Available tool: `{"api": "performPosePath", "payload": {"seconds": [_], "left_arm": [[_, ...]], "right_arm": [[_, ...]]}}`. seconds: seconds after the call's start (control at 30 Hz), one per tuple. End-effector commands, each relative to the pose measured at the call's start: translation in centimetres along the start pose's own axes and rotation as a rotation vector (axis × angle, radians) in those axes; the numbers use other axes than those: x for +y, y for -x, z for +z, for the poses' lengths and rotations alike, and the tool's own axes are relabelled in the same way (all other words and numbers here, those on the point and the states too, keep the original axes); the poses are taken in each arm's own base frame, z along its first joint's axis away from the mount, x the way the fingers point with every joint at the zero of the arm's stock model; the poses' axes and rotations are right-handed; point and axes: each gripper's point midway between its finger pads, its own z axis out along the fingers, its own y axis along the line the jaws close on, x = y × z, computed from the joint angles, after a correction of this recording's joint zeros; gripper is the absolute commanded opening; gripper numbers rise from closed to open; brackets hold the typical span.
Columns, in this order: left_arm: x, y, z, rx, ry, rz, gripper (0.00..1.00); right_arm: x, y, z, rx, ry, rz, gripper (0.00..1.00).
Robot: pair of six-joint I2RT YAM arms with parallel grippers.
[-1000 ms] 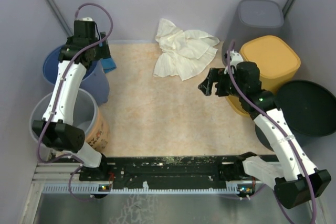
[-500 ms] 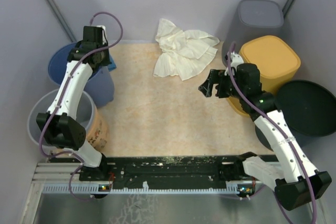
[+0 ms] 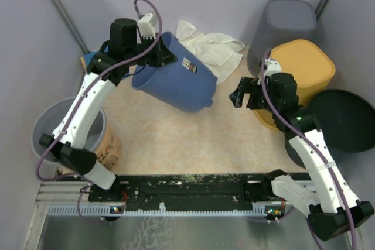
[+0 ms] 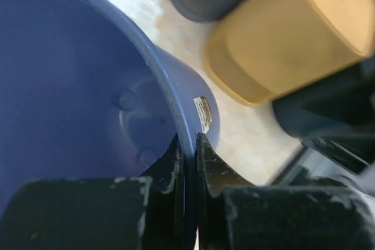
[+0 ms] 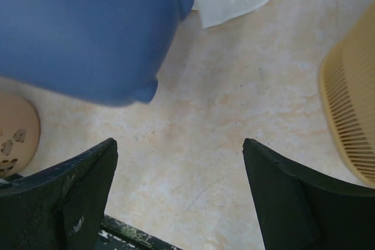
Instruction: Turn the large container upside down
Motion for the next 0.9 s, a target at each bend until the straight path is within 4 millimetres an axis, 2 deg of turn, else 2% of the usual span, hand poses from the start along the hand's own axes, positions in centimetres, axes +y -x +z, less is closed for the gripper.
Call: {"api": "performPosePath", "payload": {"seconds": [0.0,0.13,0.27,0.3,0.4,0.53,0.57,0.67,0.7,0.77,0.87], "left_arm": [[-6.3,0.3,-2.7,-0.05,-0.367,-0.162,0.0],[-9.7,-1.6,-4.3,-0.012,-0.62,-0.264,0.0],[-10.6,-5.0,-4.2,0.075,-0.765,-0.348,0.0],[-10.6,-6.7,-4.0,0.128,-0.808,-0.375,0.0],[-10.9,-9.4,-3.7,0.222,-0.915,-0.446,0.0],[-9.3,-13.2,-1.0,0.295,-0.874,-0.481,0.0],[-8.8,-14.0,-0.2,0.31,-0.854,-0.471,0.04],[-6.8,-16.3,2.6,0.352,-0.709,-0.434,0.39],[-6.1,-16.8,3.4,0.365,-0.65,-0.411,0.47],[-4.9,-17.0,4.5,0.38,-0.561,-0.352,0.58],[-4.1,-16.4,4.6,0.389,-0.487,-0.273,0.68]], "right_arm": [[-1.6,5.6,-4.5,-0.202,-0.167,-0.056,0.88],[-3.5,8.6,-8.4,-0.336,-0.313,-0.075,0.88],[-2.9,9.6,-10.4,-0.411,-0.297,-0.087,0.88],[-2.5,9.4,-10.4,-0.412,-0.269,-0.086,0.88],[-1.1,7.8,-9.2,-0.345,-0.172,-0.077,0.88],[0.4,4.7,-7.6,-0.193,-0.068,-0.064,0.88],[0.5,3.9,-7.5,-0.163,-0.055,-0.055,0.88],[1.2,2.0,-7.0,-0.105,0.002,-0.009,0.88],[1.6,1.3,-6.8,-0.086,0.025,0.013,0.88],[1.8,-0.3,-6.5,-0.03,0.034,0.102,0.87],[1.9,-3.2,-6.4,0.085,0.019,0.267,0.86]]}}
